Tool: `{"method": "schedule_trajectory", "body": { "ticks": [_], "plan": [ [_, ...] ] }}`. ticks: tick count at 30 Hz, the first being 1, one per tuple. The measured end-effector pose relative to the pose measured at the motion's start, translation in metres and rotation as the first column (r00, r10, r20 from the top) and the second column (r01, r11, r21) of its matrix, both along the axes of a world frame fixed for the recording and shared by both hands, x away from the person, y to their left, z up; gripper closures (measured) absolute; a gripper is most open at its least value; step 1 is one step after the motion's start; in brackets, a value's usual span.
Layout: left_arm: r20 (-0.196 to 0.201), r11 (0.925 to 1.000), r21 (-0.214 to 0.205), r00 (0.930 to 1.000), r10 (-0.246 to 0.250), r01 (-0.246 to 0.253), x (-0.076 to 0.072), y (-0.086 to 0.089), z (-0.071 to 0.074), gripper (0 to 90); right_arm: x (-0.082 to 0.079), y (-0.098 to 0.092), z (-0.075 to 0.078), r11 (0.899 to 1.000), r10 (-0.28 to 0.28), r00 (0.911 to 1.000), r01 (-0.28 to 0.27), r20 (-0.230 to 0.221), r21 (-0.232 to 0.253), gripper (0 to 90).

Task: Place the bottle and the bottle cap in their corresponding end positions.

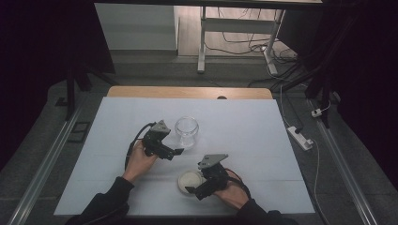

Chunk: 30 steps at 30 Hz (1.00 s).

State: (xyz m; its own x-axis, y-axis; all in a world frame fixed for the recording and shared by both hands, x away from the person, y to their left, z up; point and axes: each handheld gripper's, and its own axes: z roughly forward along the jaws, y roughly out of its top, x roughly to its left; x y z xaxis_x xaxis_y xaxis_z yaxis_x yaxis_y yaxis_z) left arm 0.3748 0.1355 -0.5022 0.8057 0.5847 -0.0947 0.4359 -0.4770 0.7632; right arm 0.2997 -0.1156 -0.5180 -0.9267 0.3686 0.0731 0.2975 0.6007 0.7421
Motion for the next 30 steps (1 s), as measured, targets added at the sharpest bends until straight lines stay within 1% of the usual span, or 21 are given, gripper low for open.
{"method": "schedule_trajectory", "body": {
  "ticks": [2, 6, 7, 8, 10, 12, 17, 20, 23, 26, 30],
  "plan": [
    [-0.014, 1.0, -0.009, 0.9999, -0.001, 0.0, -0.004, 0.002, 0.0, 0.0, 0.0, -0.002, 0.001, 1.0, -0.01, 0.9999, 0.01, 0.005, 0.004, 0.0],
    [-0.037, 0.9999, -0.015, 0.9993, -0.005, 0.005, -0.012, 0.008, -0.002, 0.0, 0.001, -0.005, 0.003, 1.0, -0.023, 0.9996, 0.023, 0.019, 0.003, 0.0],
    [-0.047, 0.9997, -0.025, 0.9989, -0.006, 0.005, -0.014, 0.01, -0.002, 0.0, 0.001, -0.006, 0.004, 1.0, -0.028, 0.9994, 0.028, 0.019, 0.005, 0.0],
    [-0.056, 0.9994, -0.032, 0.9983, -0.018, 0.016, -0.015, 0.012, -0.003, 0.0, 0.001, -0.007, 0.004, 1.0, -0.031, 0.9992, 0.031, 0.023, 0.004, 0.0],
    [-0.09, 0.9982, -0.051, 0.9954, -0.034, 0.03, -0.018, 0.015, -0.004, 0.0, 0.001, -0.009, 0.006, 0.999, -0.042, 0.9987, 0.042, 0.027, 0.01, 0.0],
    [-0.109, 0.9971, -0.067, 0.993, -0.044, 0.037, -0.021, 0.017, -0.005, 0.0, 0.002, -0.012, 0.007, 0.999, -0.051, 0.9983, 0.05, 0.029, 0.012, 0.0],
    [-0.108, 0.9976, -0.051, 0.9928, -0.051, 0.046, -0.032, 0.02, -0.004, 0.0, 0.003, -0.018, 0.007, 0.998, -0.069, 0.9972, 0.069, 0.027, 0.015, 0.0],
    [-0.107, 0.9976, -0.053, 0.993, -0.051, 0.046, -0.039, 0.022, -0.002, 0.0, 0.003, -0.02, 0.008, 0.997, -0.076, 0.9968, 0.076, 0.026, 0.013, 0.0],
    [-0.104, 0.9973, -0.053, 0.993, -0.056, 0.05, -0.045, 0.025, -0.001, 0.0, 0.003, -0.022, 0.008, 0.997, -0.077, 0.9966, 0.077, 0.03, 0.004, 0.0],
    [-0.106, 0.998, -0.048, 0.9932, -0.047, 0.042, -0.05, 0.027, -0.001, 0.0, 0.002, -0.023, 0.009, 0.997, -0.077, 0.9965, 0.077, 0.034, -0.007, 0.0],
    [-0.109, 0.9982, -0.046, 0.9931, -0.043, 0.038, -0.058, 0.031, -0.001, 0.0, 0.001, -0.026, 0.011, 0.997, -0.075, 0.9966, 0.076, 0.035, -0.008, 0.0]
  ]
}}
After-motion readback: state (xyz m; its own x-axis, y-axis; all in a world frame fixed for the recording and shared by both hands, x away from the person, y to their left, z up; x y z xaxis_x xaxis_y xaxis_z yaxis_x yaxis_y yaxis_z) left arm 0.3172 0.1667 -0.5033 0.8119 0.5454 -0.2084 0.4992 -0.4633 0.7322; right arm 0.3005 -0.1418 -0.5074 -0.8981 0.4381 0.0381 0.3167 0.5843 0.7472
